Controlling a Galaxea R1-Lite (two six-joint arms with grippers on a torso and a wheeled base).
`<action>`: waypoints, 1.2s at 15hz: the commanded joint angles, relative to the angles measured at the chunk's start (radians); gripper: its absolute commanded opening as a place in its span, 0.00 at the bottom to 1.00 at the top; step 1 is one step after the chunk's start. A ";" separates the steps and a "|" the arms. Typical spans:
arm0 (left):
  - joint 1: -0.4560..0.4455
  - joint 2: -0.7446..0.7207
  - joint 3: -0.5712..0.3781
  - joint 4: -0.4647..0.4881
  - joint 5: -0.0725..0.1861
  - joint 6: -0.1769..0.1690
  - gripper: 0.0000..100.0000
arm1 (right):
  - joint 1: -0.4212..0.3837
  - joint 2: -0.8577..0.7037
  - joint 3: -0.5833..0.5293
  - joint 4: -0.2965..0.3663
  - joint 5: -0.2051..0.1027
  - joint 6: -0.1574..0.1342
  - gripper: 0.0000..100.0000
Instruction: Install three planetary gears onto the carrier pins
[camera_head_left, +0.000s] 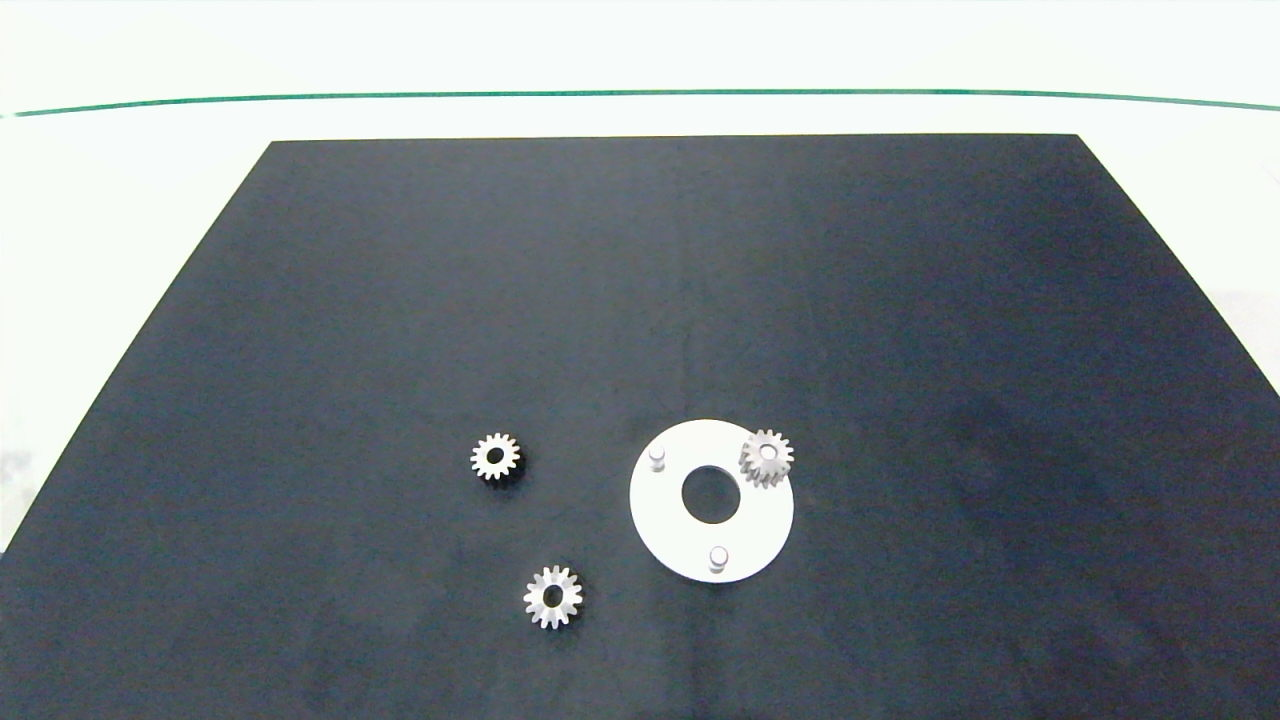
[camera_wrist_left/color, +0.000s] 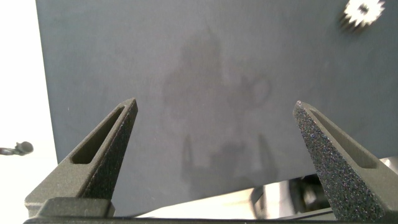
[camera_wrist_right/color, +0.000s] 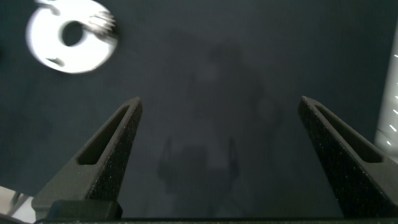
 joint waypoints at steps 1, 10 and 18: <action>-0.109 0.175 0.078 -0.099 -0.006 0.027 1.00 | -0.212 -0.396 0.045 0.141 -0.014 0.001 1.00; -0.442 0.607 0.248 -0.652 0.012 0.124 1.00 | -0.323 -0.456 0.031 0.169 -0.010 -0.048 1.00; -0.736 0.925 0.150 -0.846 0.207 0.090 1.00 | -0.333 -0.454 0.033 0.181 -0.010 -0.046 1.00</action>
